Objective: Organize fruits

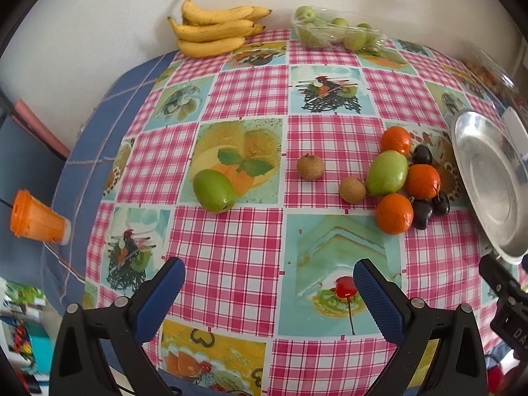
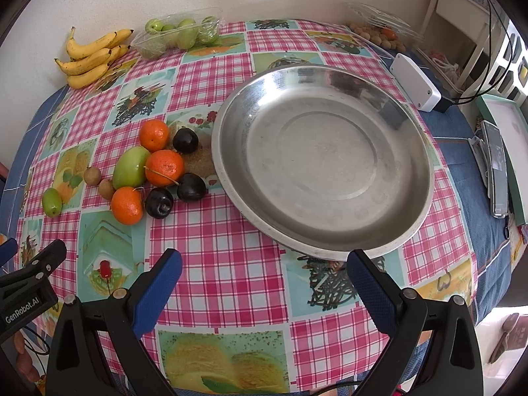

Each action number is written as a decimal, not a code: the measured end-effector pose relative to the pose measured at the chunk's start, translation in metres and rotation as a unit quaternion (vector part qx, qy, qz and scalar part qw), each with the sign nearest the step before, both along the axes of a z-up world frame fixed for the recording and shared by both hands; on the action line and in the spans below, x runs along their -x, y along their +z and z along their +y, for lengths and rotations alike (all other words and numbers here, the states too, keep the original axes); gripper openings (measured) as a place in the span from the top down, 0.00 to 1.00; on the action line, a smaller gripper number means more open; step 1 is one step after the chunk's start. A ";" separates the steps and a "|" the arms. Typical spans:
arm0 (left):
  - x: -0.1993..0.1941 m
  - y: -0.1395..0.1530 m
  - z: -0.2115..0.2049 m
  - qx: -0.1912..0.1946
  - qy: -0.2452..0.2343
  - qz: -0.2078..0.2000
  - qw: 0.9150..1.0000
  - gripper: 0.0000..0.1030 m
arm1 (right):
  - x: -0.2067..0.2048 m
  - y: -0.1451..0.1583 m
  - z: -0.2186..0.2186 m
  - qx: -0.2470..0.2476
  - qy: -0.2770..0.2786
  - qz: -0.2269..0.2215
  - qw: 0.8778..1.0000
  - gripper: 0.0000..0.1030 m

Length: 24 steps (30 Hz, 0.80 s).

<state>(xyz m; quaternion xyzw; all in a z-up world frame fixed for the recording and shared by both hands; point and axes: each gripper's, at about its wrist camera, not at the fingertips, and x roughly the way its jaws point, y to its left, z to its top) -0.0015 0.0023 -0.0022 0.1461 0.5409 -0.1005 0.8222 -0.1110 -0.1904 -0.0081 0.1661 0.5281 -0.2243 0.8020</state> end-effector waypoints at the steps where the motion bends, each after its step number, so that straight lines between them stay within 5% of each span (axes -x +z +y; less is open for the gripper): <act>1: -0.003 0.000 0.002 0.007 0.006 0.002 1.000 0.00 | 0.000 0.000 0.001 -0.003 0.002 -0.003 1.000 0.03; 11: -0.028 0.008 0.034 0.064 0.045 -0.015 0.997 0.00 | -0.025 0.005 0.027 -0.042 0.052 -0.046 0.997 0.03; 24: -0.049 0.005 0.064 0.091 0.082 -0.039 0.992 0.00 | -0.053 0.006 0.046 -0.089 0.073 -0.084 0.990 0.09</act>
